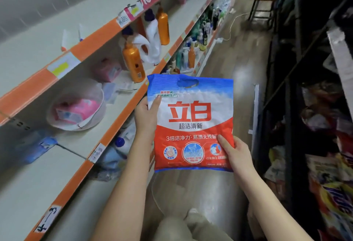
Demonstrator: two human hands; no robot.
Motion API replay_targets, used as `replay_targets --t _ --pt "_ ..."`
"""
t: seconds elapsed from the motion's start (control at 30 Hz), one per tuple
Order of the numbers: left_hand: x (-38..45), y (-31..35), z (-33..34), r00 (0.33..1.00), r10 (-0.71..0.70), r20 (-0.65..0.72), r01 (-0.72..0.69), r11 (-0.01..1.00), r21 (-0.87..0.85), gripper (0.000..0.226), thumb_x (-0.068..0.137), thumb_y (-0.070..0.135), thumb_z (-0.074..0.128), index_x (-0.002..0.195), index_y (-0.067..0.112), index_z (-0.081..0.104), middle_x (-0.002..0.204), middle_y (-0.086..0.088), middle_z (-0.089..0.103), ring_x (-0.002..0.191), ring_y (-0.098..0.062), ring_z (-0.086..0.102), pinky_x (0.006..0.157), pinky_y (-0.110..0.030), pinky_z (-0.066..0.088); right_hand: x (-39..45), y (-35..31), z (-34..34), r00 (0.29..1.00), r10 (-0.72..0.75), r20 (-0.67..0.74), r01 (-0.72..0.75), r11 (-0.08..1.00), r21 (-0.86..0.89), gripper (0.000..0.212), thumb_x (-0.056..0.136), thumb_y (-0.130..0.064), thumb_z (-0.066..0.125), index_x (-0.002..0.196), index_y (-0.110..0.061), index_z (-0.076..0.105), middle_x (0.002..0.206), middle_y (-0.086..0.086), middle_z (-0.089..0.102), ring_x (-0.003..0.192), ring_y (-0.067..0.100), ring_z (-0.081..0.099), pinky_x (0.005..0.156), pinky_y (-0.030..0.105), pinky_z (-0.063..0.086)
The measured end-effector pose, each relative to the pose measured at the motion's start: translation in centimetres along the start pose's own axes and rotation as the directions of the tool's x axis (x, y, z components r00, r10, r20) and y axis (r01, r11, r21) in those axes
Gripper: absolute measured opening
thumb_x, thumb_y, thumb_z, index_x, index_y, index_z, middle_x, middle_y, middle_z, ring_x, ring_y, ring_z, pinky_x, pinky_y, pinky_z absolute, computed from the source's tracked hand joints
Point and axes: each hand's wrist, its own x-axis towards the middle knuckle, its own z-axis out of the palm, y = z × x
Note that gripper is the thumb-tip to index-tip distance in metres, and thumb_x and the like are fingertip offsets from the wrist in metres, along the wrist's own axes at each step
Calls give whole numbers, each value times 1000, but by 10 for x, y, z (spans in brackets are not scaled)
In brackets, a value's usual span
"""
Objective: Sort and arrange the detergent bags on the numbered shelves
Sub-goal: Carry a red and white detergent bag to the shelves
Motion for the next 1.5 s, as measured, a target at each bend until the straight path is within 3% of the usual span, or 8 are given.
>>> replay_targets --t 0.3,0.53,0.7,0.8,0.97,1.1,1.3,1.5 --pt "137 15 105 988 -8 156 6 1000 16 6 93 26 58 94 28 63 98 -3 72 88 -22 70 78 -44 57 127 -56 -10 990 3 -141 2 999 36 9 88 -30 61 87 -22 59 82 -4 71 68 12 70 55 18 53" --pt "260 22 200 953 -14 302 19 1000 -13 15 94 24 58 104 15 64 101 -8 71 90 -25 70 79 -44 57 242 -101 -12 958 -8 -288 37 995 95 15 89 -27 61 94 -14 61 84 0 72 65 10 70 51 16 52" --pt "332 42 275 911 24 411 -8 999 -40 5 93 24 59 95 23 64 92 2 72 82 -17 70 73 -36 58 308 -139 -20 913 -27 -407 83 989 119 11 89 -28 60 89 -17 59 81 -4 71 63 7 70 51 14 51" --pt "360 51 321 875 31 483 7 997 -76 8 94 21 57 92 26 64 88 6 72 76 -11 71 65 -28 58 340 -159 -34 877 -20 -479 101 984 144 10 87 -30 62 88 -19 60 82 -2 72 69 13 71 60 22 56" --pt "404 62 402 828 51 558 5 995 -98 10 93 21 58 89 27 65 88 7 72 81 -15 70 71 -34 58 404 -183 -71 819 -32 -573 125 984 124 14 86 -32 63 91 -19 62 89 2 73 79 21 72 77 39 58" --pt "442 72 468 795 71 602 11 991 -132 8 94 19 58 91 23 64 88 6 72 77 -11 70 68 -32 58 463 -206 -103 778 -41 -628 137 985 105 14 86 -31 64 91 -17 63 91 5 73 81 24 71 81 43 56" --pt "490 102 565 756 118 644 -7 985 -172 8 94 19 56 93 22 64 89 7 72 80 -11 71 69 -31 58 534 -259 -148 742 -57 -668 205 968 146 12 87 -29 63 90 -18 62 82 -3 73 69 13 71 59 21 56" --pt "518 137 646 687 180 704 13 966 -260 8 95 18 56 93 21 63 80 13 72 76 -8 71 63 -25 56 576 -307 -186 655 -113 -747 292 950 113 9 87 -29 61 89 -20 61 76 -9 73 70 10 71 57 17 55"
